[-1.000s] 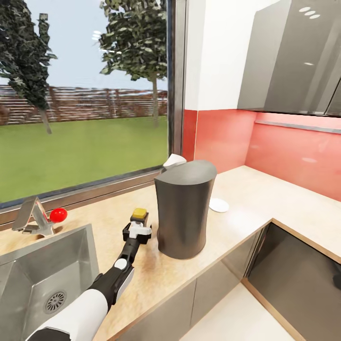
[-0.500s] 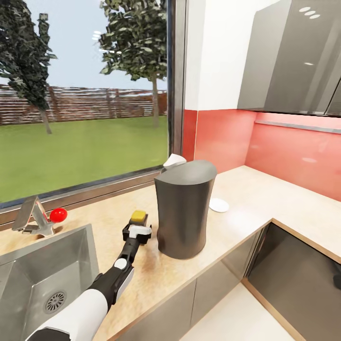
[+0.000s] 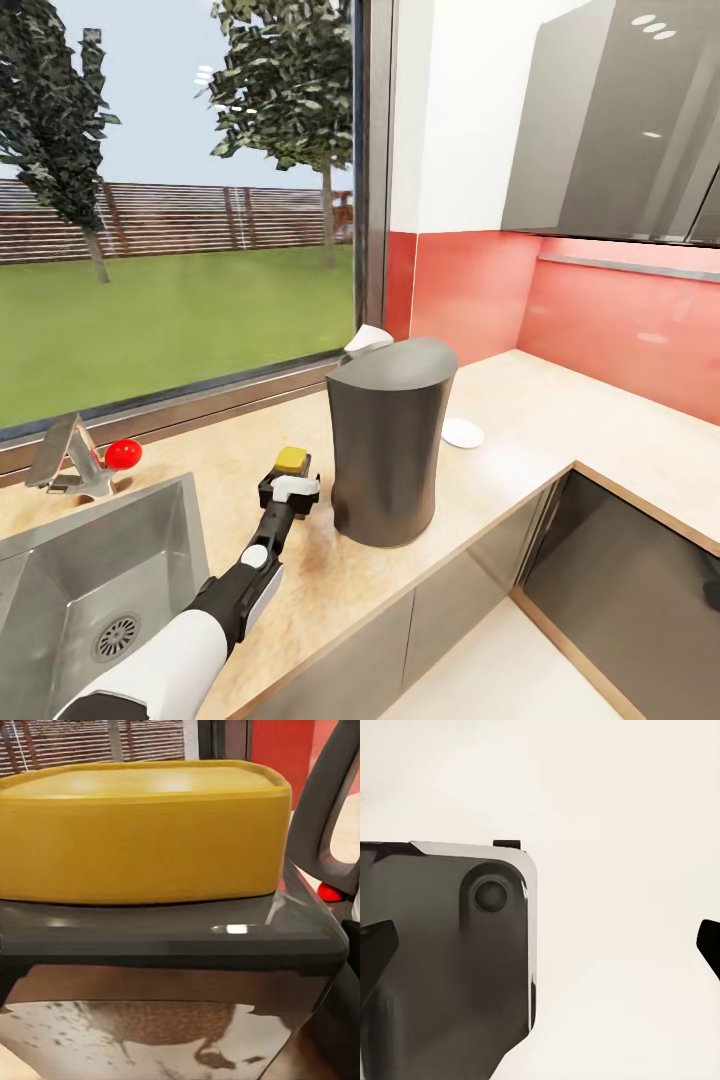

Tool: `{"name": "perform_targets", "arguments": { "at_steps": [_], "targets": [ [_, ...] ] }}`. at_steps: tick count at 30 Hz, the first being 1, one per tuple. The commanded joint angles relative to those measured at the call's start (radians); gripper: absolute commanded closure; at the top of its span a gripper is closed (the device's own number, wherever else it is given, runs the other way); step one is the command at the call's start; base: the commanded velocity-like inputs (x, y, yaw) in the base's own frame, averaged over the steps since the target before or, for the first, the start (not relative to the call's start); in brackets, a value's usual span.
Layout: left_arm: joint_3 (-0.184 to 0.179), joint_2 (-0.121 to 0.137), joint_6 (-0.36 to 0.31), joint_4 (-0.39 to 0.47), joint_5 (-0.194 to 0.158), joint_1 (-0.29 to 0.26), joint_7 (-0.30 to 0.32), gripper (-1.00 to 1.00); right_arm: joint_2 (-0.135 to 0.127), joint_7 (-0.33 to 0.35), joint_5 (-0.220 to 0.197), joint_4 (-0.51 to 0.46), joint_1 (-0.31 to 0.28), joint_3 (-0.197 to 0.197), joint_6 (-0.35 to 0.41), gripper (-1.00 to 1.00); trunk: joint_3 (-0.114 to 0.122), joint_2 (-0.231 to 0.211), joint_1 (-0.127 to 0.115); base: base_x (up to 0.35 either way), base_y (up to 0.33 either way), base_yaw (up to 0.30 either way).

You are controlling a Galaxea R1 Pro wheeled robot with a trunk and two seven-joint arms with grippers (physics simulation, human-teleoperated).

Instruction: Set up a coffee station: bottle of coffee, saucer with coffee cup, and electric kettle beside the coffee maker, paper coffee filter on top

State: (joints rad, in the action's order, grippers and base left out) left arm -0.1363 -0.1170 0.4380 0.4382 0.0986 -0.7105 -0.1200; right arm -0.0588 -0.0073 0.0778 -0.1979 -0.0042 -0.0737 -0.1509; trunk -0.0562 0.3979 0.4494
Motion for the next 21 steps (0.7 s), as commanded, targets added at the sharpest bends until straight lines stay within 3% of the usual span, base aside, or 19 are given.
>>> {"name": "perform_targets", "arguments": {
  "at_steps": [1, 14, 21],
  "targets": [
    [-0.003, 0.000, 0.002, -0.001, 0.010, -0.001, -0.010, -1.00, 0.001, 0.000, 0.008, 0.000, 0.000, -0.008, -0.003, -1.00, -0.002, 0.002, 0.001, 0.000, 0.000, 0.000],
    [-0.002, 0.000, 0.002, -0.001, 0.010, -0.001, -0.010, -1.00, 0.001, -0.001, 0.008, 0.000, 0.000, -0.008, -0.003, -1.00, -0.002, 0.002, 0.001, -0.004, 0.000, 0.000],
    [-0.002, 0.000, 0.002, -0.001, 0.010, -0.001, -0.010, -1.00, 0.001, 0.000, 0.008, 0.000, 0.000, -0.008, -0.003, -1.00, -0.002, 0.002, 0.001, -0.237, 0.000, 0.000]
  ]
}}
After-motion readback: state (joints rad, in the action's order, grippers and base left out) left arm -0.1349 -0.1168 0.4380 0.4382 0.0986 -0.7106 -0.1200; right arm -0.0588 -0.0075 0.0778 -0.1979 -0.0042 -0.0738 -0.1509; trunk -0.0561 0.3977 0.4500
